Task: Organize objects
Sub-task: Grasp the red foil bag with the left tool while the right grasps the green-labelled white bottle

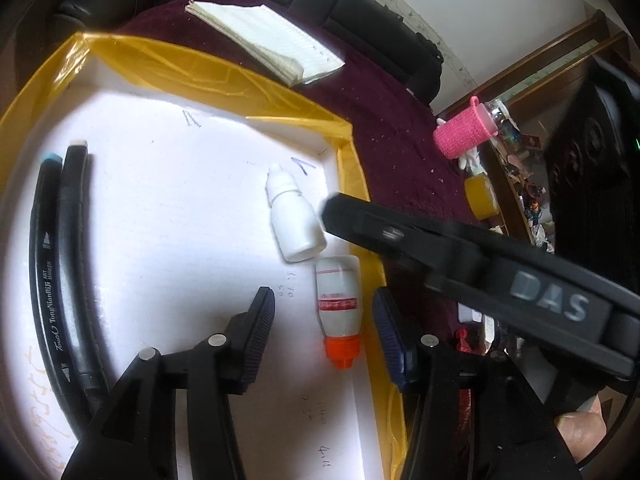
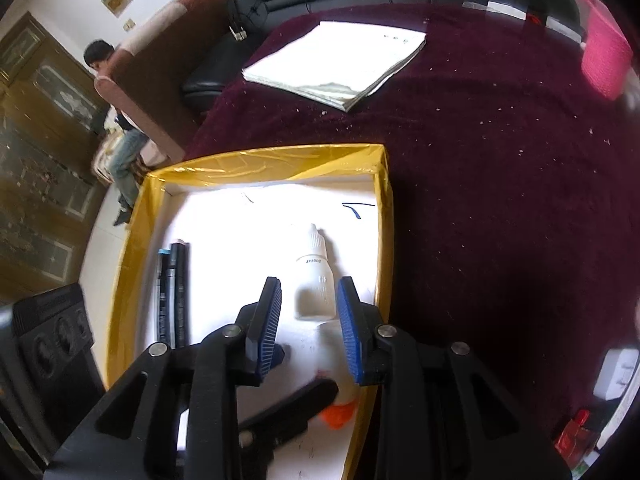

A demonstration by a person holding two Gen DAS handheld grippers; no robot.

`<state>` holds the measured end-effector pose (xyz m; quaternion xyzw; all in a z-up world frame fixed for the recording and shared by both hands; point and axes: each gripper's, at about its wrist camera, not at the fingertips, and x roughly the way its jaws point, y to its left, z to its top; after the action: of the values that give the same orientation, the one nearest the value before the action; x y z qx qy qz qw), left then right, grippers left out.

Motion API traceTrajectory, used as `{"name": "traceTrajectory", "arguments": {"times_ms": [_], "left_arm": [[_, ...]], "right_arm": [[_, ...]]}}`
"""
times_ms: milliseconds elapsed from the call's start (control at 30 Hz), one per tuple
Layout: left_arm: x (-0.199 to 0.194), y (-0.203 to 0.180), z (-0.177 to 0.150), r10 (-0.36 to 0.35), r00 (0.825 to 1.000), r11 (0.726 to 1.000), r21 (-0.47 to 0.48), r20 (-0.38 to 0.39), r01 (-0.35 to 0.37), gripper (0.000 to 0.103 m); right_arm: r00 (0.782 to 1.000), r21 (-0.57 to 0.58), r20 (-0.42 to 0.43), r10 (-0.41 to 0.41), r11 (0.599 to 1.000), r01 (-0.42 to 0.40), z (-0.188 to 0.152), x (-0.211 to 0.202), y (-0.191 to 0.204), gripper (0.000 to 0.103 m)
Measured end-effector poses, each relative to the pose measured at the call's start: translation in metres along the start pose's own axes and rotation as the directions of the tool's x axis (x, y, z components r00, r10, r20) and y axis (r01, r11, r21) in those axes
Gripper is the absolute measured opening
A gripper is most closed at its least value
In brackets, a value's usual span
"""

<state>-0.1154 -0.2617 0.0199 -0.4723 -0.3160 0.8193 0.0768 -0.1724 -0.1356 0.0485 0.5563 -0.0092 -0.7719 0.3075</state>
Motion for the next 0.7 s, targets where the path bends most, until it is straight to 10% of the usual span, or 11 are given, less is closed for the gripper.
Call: {"name": "traceTrajectory", "arguments": {"times_ms": [433,533,700], "left_arm": [[-0.008,-0.025,-0.003,-0.002,0.999,0.995,0.103,0.042,-0.002,0.045],[-0.004,-0.027,-0.005,0.009,0.999,0.994,0.112,0.040,-0.013,0.045],[-0.011,-0.036,-0.009,0.002,0.998,0.988,0.151,0.064,-0.012,0.045]], "right_arm": [[0.976,0.026,0.134,0.169,0.984,-0.174,-0.108,-0.106,-0.055,0.041],[0.976,-0.058,0.151,0.157,0.987,-0.149,-0.132,-0.128,-0.064,0.061],[0.994,-0.109,0.097,0.053,0.993,-0.043,-0.161,-0.138,-0.084,0.061]]}}
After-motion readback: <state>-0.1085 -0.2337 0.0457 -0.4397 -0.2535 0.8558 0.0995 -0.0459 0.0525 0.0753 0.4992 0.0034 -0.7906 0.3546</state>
